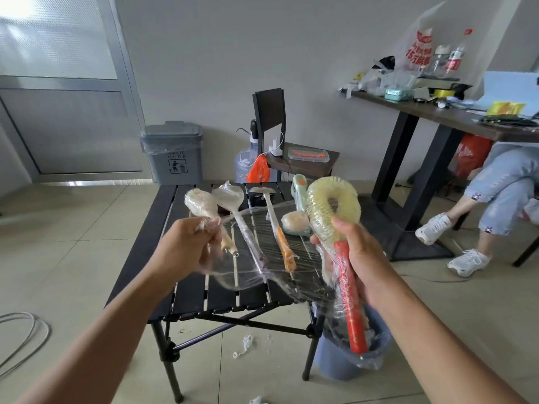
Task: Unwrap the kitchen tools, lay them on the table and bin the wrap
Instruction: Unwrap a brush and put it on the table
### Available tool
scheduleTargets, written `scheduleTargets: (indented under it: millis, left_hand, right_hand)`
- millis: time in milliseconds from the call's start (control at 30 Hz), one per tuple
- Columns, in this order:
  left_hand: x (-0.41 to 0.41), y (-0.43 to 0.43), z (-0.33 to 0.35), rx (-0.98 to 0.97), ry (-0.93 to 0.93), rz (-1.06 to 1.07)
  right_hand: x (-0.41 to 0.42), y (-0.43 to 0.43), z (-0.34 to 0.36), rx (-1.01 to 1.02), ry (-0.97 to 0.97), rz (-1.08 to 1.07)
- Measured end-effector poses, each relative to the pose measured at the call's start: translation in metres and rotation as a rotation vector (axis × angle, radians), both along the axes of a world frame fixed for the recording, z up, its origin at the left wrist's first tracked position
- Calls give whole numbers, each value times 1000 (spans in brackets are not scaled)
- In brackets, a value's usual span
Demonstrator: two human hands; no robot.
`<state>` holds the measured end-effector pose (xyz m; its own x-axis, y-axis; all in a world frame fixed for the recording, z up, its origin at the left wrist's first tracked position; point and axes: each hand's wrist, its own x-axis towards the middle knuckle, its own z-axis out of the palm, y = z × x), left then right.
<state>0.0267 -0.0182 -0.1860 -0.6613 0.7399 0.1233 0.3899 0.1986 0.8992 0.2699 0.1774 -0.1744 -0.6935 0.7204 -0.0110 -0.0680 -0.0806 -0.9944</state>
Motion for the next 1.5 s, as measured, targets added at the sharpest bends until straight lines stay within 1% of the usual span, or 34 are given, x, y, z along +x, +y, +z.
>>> scheduleTargets:
  millis: [100, 167, 200, 267, 333, 433, 467, 533, 567, 600, 667, 700, 733, 833, 900, 1000, 1100, 1167, 1300, 1500]
  left_hand:
    - [14, -1, 7, 105, -289, -172]
    - [18, 4, 7, 253, -478, -199]
    - [20, 6, 7, 334, -603, -202]
    - [25, 10, 5, 445, -798, -193]
    - [27, 14, 2, 476, -857, -163]
    - [33, 23, 0, 434, -902, -115]
    - [35, 26, 0, 407, -935, -122]
    - [38, 28, 1, 372, -983, -203]
    - [39, 29, 0, 341, -952, -247]
    - [40, 29, -2, 281, -869, -268]
    - [43, 29, -6, 136, -621, -269]
    - [46, 29, -8, 85, -509, -268]
    - [51, 30, -9, 55, -437, -254]
    - [62, 35, -14, 35, -357, -137]
    - [65, 38, -16, 31, -281, -103]
    - [68, 38, -15, 74, -292, -179]
    - [74, 37, -14, 92, -357, -317]
    - [78, 37, -16, 95, -323, -304]
    - [81, 36, -14, 145, -285, -261]
    - [82, 37, -11, 242, -347, -274]
  right_hand:
    - [-3, -3, -1, -70, 48, 21]
    - [-5, -5, -1, -101, 56, 33]
    - [-6, -6, -2, -120, 51, 46]
    - [-7, -8, -3, -178, 60, 82]
    - [-9, -10, -4, -241, 97, 124]
    - [-16, -15, -8, -322, 196, 167]
    - [-18, -16, -11, -332, 202, 155]
    - [-21, -17, -16, -355, 179, 124]
    - [-22, -18, -17, -347, 144, 114]
    - [-22, -18, -18, -323, 97, 105]
    - [-25, -18, -19, -253, 33, 98]
    - [-26, -18, -20, -210, 31, 97]
    - [-27, -19, -20, -176, 48, 98]
    - [-28, -22, -20, -117, 34, 98]
    - [-29, -24, -21, -111, 7, 41]
    - [-31, -23, -28, -126, 50, -19]
    - [-32, -27, -32, -7, 20, -15]
    - [-31, -31, -33, 50, -10, 18]
    - [-30, -35, -33, 103, -80, 128]
    - [-30, -33, -31, 170, -69, 75]
